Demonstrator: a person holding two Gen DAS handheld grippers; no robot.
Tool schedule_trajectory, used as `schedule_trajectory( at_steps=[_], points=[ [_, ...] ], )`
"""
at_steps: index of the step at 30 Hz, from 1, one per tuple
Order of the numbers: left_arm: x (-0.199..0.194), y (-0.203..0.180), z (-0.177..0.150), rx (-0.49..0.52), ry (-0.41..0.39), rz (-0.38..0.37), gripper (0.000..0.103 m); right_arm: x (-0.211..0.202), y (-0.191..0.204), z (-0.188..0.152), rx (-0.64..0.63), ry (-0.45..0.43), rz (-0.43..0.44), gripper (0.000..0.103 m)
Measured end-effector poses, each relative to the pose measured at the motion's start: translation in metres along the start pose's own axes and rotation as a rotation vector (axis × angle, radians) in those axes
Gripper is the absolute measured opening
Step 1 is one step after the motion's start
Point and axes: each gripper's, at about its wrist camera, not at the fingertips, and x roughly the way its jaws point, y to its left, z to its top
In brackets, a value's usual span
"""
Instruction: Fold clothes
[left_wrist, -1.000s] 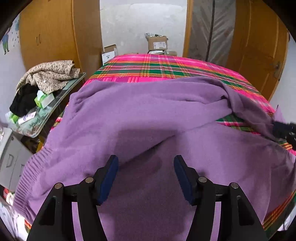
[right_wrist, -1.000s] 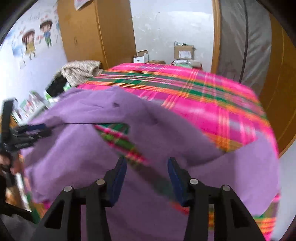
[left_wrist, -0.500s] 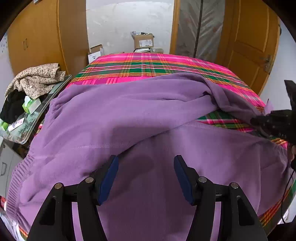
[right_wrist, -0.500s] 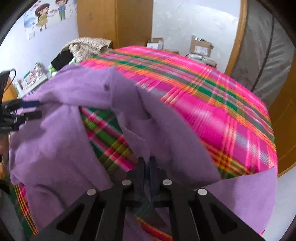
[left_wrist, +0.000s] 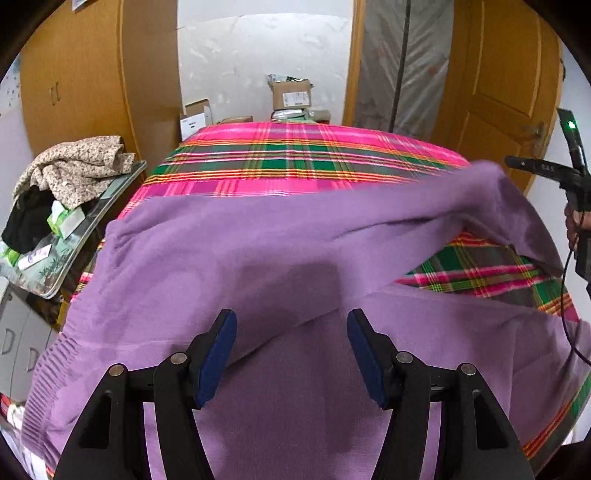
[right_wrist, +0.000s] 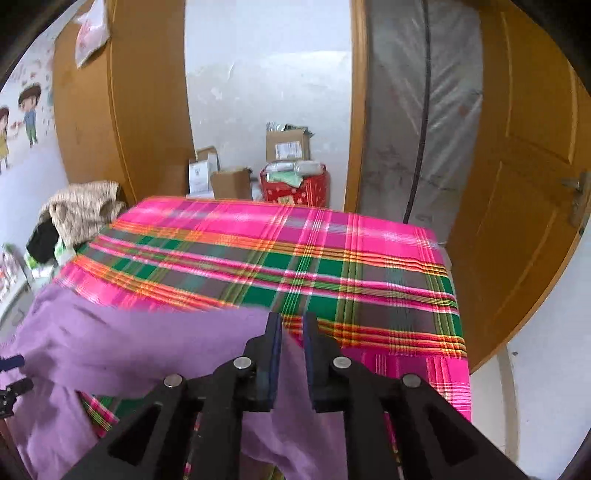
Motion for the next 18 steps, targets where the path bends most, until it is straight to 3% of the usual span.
schedule_trajectory(
  at_steps=[2,7,14,18],
  points=[
    [0.0,0.003,0.001,-0.009,-0.001,0.007,0.064,-0.004,-0.012,-0.008,0.042,0.001,0.012,0.027],
    [0.004,0.002,0.002,-0.007,0.007,0.005,0.064,-0.016,-0.061,-0.041,0.15,0.036,-0.04,0.03],
    [0.008,-0.002,0.004,-0.007,0.01,-0.005,0.064,-0.03,-0.145,-0.094,0.386,0.109,-0.051,0.047],
    [0.01,-0.005,0.005,-0.013,0.015,-0.009,0.064,-0.021,-0.147,-0.112,0.362,0.198,-0.007,0.047]
  ],
)
